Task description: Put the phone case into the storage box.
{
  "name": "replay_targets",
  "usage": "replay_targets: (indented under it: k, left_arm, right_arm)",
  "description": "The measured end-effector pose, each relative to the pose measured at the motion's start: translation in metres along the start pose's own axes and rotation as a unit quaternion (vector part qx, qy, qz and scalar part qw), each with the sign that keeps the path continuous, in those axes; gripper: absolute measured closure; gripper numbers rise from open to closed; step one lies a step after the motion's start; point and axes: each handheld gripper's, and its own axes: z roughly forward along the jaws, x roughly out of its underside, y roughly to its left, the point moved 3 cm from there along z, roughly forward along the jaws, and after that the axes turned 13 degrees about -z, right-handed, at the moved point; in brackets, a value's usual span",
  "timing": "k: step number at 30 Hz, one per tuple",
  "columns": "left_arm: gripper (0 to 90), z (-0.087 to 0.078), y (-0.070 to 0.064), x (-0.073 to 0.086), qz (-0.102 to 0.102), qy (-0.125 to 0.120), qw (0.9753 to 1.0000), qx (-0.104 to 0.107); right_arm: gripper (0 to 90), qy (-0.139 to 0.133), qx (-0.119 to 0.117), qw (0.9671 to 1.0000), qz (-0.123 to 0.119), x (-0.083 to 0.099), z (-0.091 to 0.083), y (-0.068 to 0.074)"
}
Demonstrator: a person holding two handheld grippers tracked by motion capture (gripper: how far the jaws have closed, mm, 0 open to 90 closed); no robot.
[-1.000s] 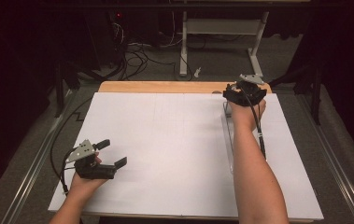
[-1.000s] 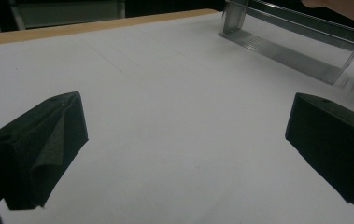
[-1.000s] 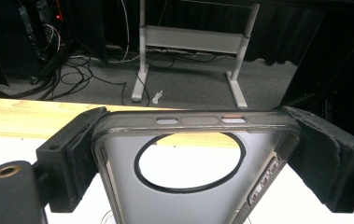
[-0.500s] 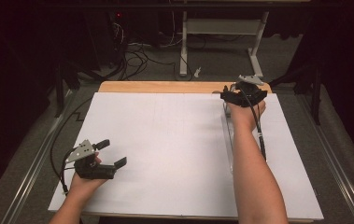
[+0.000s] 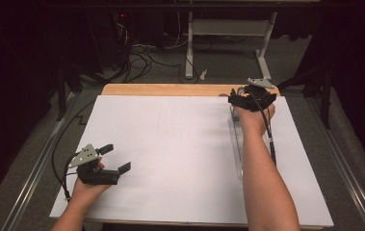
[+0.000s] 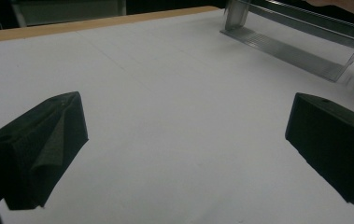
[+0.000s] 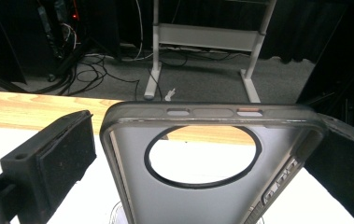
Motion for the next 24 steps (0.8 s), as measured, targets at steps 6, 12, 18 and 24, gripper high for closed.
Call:
replay_targets:
  k: [6,12,18,24]
  left_arm:
    - [0.3,0.0006,0.0,0.0002,0.0,0.001,1.0,0.0]
    - [0.4,0.0004,-0.0001,0.0001,-0.001,0.001,1.0,0.0]
    - [0.3,0.0004,-0.0001,0.0,0.0,0.001,1.0,0.001]
    - [0.3,0.0017,0.0003,0.0006,0.0,0.005,1.0,0.001]
  right_arm:
    - [0.2,-0.004,-0.004,1.0,-0.004,-0.0008,-0.0022,-0.0009]
    - [0.2,-0.007,-0.005,1.0,-0.001,-0.0019,-0.0033,-0.0014]
    - [0.2,-0.008,-0.008,0.9999,-0.001,-0.0023,-0.0038,-0.0016]
    - [0.2,-0.011,-0.01,0.9999,-0.001,-0.0033,-0.0056,-0.0031]
